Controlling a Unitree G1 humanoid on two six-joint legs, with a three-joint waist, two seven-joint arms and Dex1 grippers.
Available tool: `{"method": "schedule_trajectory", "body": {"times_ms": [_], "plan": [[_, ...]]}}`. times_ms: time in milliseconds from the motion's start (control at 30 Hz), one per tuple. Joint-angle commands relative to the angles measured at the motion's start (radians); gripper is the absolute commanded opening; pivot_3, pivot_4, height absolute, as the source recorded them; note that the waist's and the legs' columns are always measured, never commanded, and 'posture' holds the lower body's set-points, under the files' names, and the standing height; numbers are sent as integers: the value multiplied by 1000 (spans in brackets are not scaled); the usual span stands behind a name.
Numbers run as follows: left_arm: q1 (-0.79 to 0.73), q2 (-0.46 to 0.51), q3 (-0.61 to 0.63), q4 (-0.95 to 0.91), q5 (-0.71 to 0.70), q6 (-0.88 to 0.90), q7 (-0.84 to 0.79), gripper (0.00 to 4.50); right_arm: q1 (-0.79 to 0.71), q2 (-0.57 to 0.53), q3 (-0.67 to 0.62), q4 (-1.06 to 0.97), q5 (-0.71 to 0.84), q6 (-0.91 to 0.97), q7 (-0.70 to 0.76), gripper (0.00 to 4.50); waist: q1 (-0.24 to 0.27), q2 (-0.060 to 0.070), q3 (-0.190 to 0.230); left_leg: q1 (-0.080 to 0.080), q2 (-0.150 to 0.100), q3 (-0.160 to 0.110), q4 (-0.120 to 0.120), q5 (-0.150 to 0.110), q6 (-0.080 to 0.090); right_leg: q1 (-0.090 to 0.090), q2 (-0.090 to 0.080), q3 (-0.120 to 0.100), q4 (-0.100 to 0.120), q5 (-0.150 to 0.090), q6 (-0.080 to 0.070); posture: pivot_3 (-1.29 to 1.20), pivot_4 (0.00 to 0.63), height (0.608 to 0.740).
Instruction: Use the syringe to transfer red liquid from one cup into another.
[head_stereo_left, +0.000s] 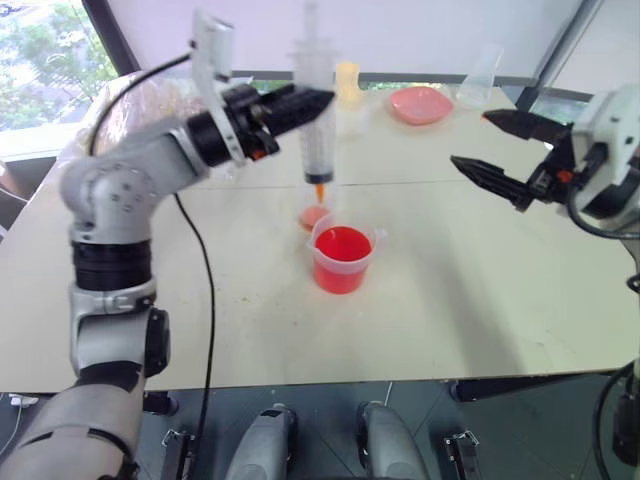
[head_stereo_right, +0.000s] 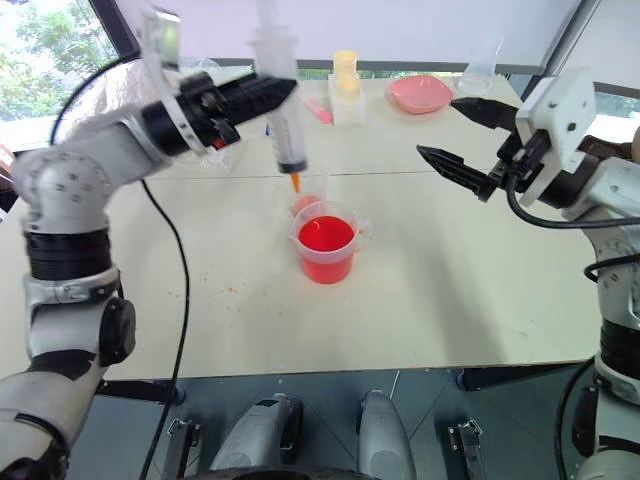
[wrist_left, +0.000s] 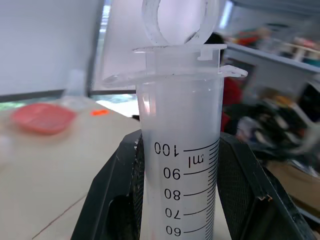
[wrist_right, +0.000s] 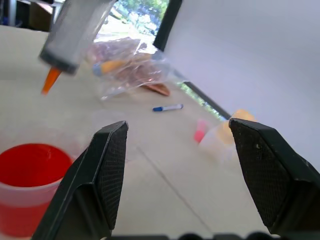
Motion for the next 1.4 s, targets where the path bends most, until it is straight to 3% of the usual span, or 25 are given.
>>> {"method": "schedule_trajectory", "body": {"times_ms": [33, 267, 633, 1067, 1400], "plan": [[19, -30, -46, 55, 96, -126, -102, 1474, -49, 15, -1, 11, -30, -57, -27, 3378, 0, 0, 0, 0, 0, 0, 0, 0, 0, 0, 0, 0, 0, 0, 0, 0, 150, 740], [63, -61, -158, 86, 245, -259, -245, 1474, -112, 62, 25, 44, -49, -118, -47, 3378, 1, 0, 0, -1, 1, -1, 0, -1, 1, -1, 0, 0, 0, 0, 0, 0, 150, 740], [82, -111, -194, 114, 342, -312, -306, 1474, -183, 179, 150, 74, -84, -167, -32, 3378, 0, 0, 0, -1, 1, -2, 0, -1, 1, -1, 0, -1, 1, 0, 0, 0, 150, 740], [108, -153, -188, 94, 357, -288, -307, 1474, -211, 253, 226, 86, -88, -153, -7, 3378, 0, 0, 0, -1, 1, -2, 0, -1, 1, -1, 1, -1, 1, 0, 0, 0, 150, 740], [118, -145, -133, 99, 328, -245, -308, 1474, -191, 220, 166, 99, -94, -154, -23, 3378, 0, 0, 0, -1, 1, -2, 0, -1, 1, -1, 1, -1, 1, 0, 0, 0, 150, 740]]}}
